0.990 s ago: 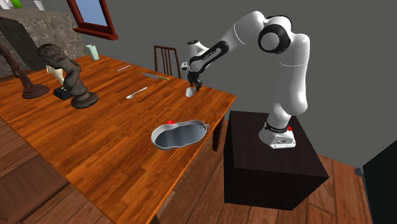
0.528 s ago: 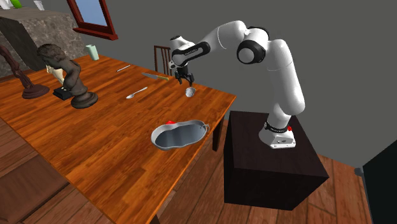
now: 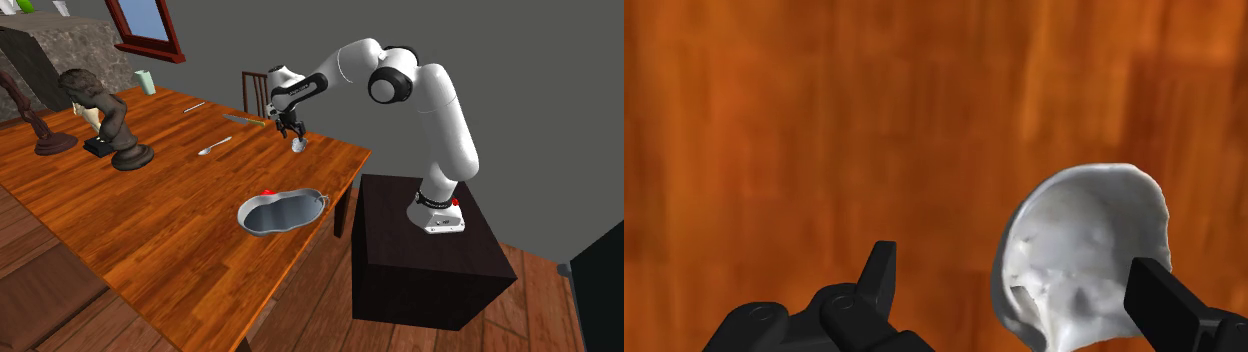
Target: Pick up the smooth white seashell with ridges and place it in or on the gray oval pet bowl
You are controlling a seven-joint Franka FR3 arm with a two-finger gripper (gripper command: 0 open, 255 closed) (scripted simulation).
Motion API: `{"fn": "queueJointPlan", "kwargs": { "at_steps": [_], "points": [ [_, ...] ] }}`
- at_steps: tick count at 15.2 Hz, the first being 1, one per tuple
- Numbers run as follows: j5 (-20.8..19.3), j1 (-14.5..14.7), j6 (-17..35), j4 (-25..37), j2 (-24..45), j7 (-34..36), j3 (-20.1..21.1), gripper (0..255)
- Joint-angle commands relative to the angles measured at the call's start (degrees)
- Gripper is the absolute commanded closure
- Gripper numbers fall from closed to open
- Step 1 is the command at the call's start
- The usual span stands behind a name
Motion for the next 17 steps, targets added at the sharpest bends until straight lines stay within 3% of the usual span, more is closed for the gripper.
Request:
{"fn": "queueJointPlan", "kwargs": {
  "at_steps": [1, 6, 7, 17],
  "points": [
    [0.02, 0.02, 0.19, -0.11, 0.07, 0.01, 0.03, 0],
    [0.02, 0.02, 0.19, -0.10, 0.06, 0.01, 0.03, 0],
    [0.02, 0.02, 0.19, -0.10, 0.06, 0.01, 0.03, 255],
    [-0.08, 0.05, -0.39, 0.15, -0.28, 0.02, -0.05, 255]
  ]
}}
